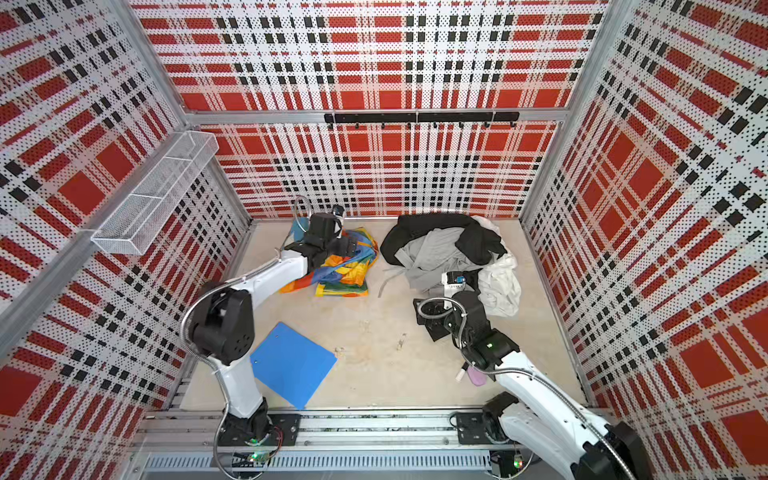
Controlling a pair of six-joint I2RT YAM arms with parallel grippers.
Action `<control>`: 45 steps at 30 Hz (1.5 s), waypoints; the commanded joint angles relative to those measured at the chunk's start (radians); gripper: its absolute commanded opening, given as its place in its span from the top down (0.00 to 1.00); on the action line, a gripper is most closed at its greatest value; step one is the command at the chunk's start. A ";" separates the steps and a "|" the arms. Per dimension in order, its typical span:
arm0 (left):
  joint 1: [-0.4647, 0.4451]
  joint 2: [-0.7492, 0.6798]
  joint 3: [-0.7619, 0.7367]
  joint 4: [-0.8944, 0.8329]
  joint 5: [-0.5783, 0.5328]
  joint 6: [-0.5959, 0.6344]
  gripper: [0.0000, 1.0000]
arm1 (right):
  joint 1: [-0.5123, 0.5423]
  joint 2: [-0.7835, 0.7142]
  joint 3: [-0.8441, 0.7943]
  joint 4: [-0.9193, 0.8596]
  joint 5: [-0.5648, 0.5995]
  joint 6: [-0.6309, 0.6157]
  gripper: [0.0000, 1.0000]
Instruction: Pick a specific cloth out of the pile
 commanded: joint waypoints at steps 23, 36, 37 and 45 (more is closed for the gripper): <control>0.080 0.111 0.158 -0.075 0.406 -0.284 1.00 | 0.003 -0.052 -0.007 -0.002 0.016 0.004 0.00; 0.520 -0.273 -0.213 0.390 0.856 -0.697 1.00 | 0.003 -0.032 -0.001 0.030 -0.012 0.005 0.00; 0.549 -0.285 -0.235 0.369 0.847 -0.682 1.00 | 0.004 -0.029 -0.001 0.034 -0.014 0.005 0.00; 0.631 -0.245 -0.333 0.137 0.623 -0.511 0.99 | 0.003 -0.003 0.007 0.058 -0.036 0.034 0.00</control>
